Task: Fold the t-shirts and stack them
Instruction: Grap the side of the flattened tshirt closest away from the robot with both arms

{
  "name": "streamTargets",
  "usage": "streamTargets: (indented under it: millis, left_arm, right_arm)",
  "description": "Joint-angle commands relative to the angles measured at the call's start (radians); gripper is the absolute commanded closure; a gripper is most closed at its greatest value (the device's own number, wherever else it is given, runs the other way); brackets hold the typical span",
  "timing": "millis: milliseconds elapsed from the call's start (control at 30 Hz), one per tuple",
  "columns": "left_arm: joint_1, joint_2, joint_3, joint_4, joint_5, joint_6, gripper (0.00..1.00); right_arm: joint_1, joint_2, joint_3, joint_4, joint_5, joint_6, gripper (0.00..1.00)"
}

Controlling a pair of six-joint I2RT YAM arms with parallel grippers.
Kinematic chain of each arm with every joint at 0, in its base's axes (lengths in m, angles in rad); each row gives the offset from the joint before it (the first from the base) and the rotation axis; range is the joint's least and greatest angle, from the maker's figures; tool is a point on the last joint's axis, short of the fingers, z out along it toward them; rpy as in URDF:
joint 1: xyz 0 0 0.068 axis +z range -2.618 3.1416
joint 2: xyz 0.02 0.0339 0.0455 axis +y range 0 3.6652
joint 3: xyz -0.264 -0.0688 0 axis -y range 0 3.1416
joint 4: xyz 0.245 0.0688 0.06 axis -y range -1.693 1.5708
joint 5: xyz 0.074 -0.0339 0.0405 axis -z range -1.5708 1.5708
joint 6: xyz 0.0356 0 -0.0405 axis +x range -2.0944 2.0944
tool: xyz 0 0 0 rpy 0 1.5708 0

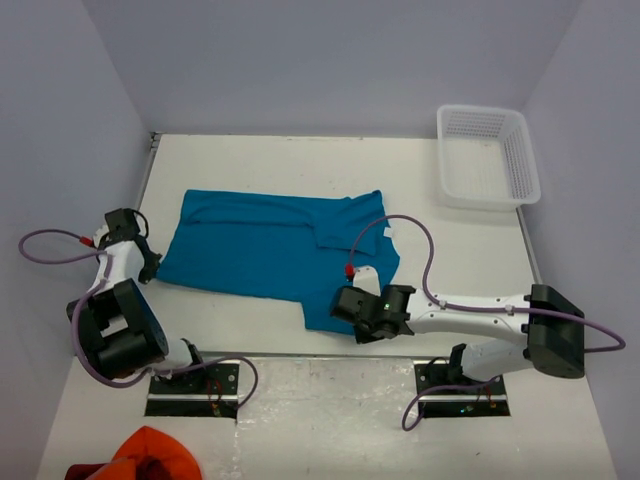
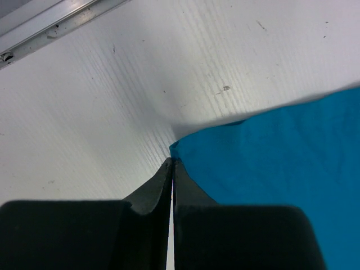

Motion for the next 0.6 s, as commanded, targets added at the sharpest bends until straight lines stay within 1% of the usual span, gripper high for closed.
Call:
streamTargets:
  millis: [0, 200, 300, 367, 433, 567]
  left_arm:
    - [0.009, -0.044, 0.041, -0.032, -0.002, 0.031, 1.00]
    - [0.009, -0.108, 0.053, -0.027, 0.026, 0.037, 1.00]
    - [0.008, -0.108, 0.068, -0.029, 0.044, 0.043, 1.00]
    - [0.003, -0.105, 0.073, -0.021, 0.046, 0.049, 1.00]
    - [-0.017, -0.096, 0.081, -0.010, 0.036, 0.060, 1.00]
    - [-0.078, -0.067, 0.117, 0.007, 0.009, 0.082, 1.00]
  right_arm:
    - [-0.009, -0.026, 0.057, -0.095, 0.126, 0.081, 1.00]
    - [-0.042, -0.038, 0.103, -0.178, 0.195, 0.061, 1.00]
    - [-0.108, -0.056, 0.122, -0.175, 0.200, -0.001, 1.00]
    - [-0.177, -0.062, 0.140, -0.163, 0.203, -0.059, 1.00]
    - [-0.243, -0.067, 0.159, -0.140, 0.194, -0.109, 1.00]
    - [-0.326, -0.037, 0.189, -0.066, 0.163, -0.231, 1.00]
